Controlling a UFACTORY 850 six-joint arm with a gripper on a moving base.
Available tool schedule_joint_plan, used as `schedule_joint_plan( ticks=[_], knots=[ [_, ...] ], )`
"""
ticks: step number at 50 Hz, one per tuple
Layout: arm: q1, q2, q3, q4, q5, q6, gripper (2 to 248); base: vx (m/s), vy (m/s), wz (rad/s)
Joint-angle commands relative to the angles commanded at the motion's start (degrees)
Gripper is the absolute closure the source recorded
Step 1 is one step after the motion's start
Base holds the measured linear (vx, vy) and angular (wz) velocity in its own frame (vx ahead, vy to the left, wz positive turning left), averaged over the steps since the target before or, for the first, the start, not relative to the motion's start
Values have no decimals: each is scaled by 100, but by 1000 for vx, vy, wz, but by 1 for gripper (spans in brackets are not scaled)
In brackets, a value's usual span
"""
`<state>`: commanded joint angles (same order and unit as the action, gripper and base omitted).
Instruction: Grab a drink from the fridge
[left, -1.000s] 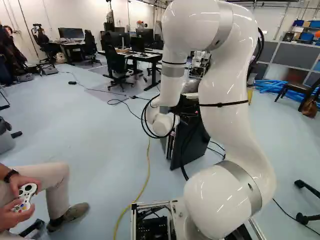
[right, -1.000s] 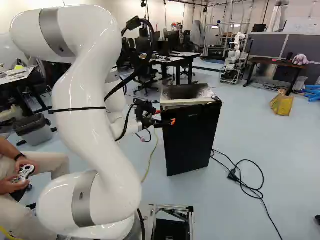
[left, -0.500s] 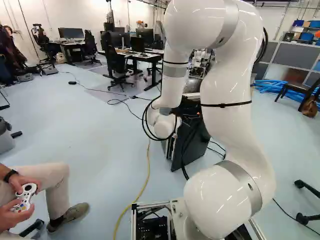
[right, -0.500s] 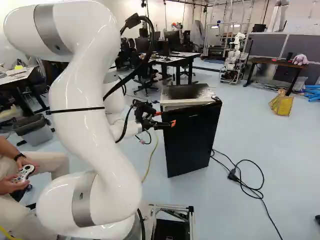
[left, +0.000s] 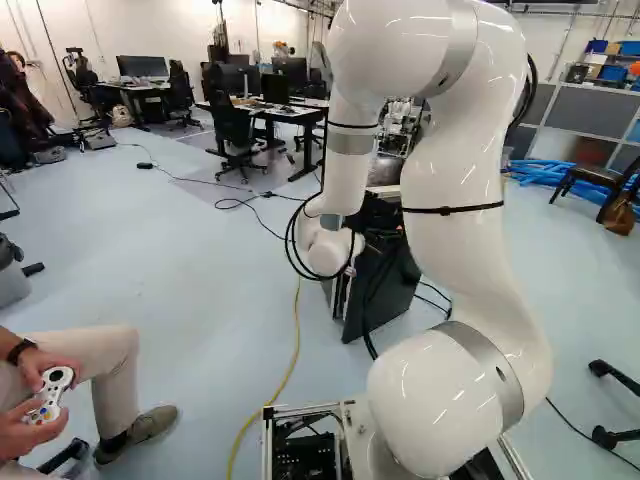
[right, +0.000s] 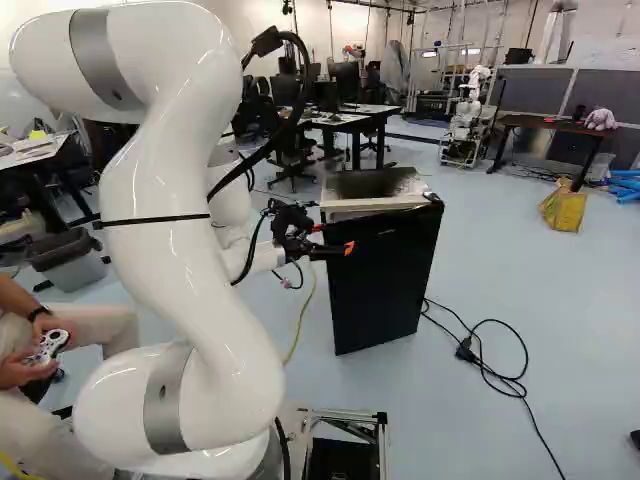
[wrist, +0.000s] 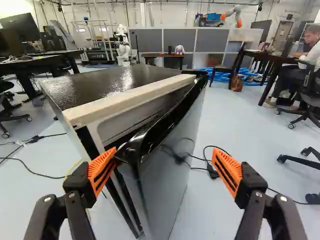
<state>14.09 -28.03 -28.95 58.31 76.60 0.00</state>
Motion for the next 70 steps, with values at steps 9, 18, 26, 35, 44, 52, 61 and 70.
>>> schedule_joint_plan(
  ticks=[9,18,26,35,44,52,61,70],
  knots=[
    [-48,1,2,120,0,0,3,0,0,0],
    [-108,50,81,243,0,0,3,0,0,0],
    [-171,123,200,349,0,0,3,0,0,0],
    [-246,221,360,471,0,0,3,0,0,0],
    [-325,323,529,594,0,0,3,0,0,0],
    [-407,418,686,708,0,0,3,0,0,0],
    [-510,524,862,837,0,0,3,0,0,0],
    [-624,625,1030,972,0,0,3,0,0,0]
  ],
)
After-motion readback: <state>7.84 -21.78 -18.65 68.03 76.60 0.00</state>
